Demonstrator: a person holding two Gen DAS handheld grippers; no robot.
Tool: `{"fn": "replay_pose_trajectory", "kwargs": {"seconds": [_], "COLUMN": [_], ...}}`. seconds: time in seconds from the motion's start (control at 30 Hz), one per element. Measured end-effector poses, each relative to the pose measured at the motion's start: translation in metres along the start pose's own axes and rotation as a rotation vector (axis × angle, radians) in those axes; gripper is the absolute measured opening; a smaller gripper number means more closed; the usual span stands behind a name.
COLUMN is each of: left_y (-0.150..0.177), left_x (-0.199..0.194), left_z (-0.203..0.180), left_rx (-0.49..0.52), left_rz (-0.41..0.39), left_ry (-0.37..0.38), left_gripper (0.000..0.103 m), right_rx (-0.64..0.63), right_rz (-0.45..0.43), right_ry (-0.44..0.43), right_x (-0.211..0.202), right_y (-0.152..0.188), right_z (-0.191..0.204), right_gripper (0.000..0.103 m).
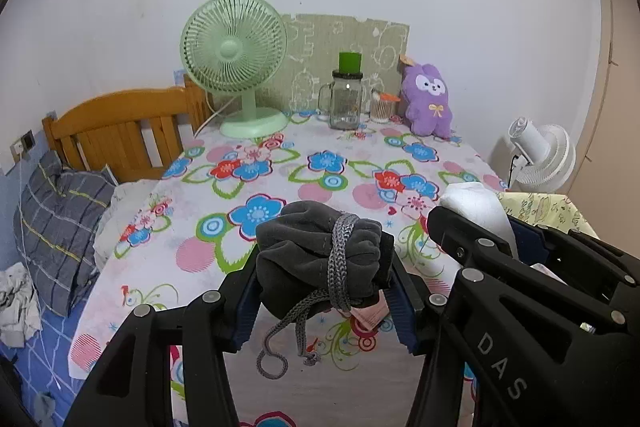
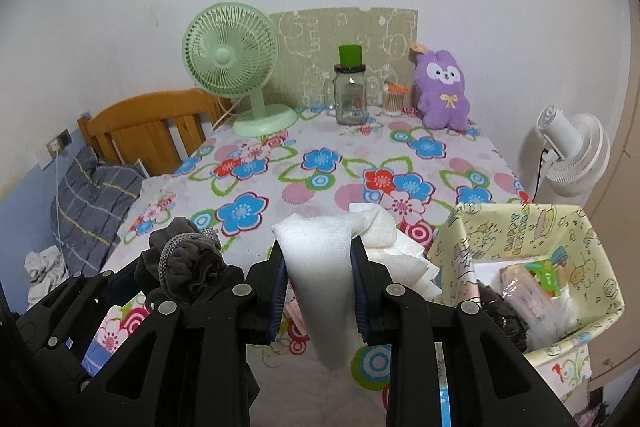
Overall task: Organize soft objects
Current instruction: 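Lift the towel and pouch and carry both over the yellow paper box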
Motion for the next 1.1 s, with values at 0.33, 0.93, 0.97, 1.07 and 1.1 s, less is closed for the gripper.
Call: {"fn": "replay_pose_trajectory", "kwargs": {"seconds": [0.33,0.93,0.97,1.07,1.1], "left_y": [-0.011,-0.022,-0.023,-0.026,-0.027], "left_x": [-0.024,-0.029,-0.029,-0.028,-0.028], "left_z": [-0.003,-0.022,-0.024,-0.030,-0.032], "left_rx": [-0.004,-0.003,-0.002,0.002,0.003], "left_rz": [-0.050,-0.067,-0.067,-0.070,-0.072], "left_ry": [0.005,0.017,0.017,0.022,0.023], "left_gripper": [0.057,0.057,0.057,0.057,0.057], "right_rx": [-0.006,0.009,0.010,0.015,0.016], "right_rz": [-0.048,-0.074,-0.075,-0.080,-0.082], "right_ry": [-0.008,0.004,0.005,0.011,0.013], "right_x": [-0.027,-0.042,-0.043,-0.045,-0.046], "right_y": [-0.011,-0.020,-0.020,-0.023,-0.023], "right_z": [0.002,-0.017,-0.018,-0.024,-0.027], "right_gripper": [0.031,0.031,0.031,0.031,0.031]}}
Point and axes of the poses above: each gripper's, at about its wrist camera, not at the fingertips, and x roughly the way its jaws point, z to its left, y to its underside, the point moved 3 cm from there along x, roughly the way its jaws point, and after that the axes turned 9 degrees about x, right-handed, at the moved point
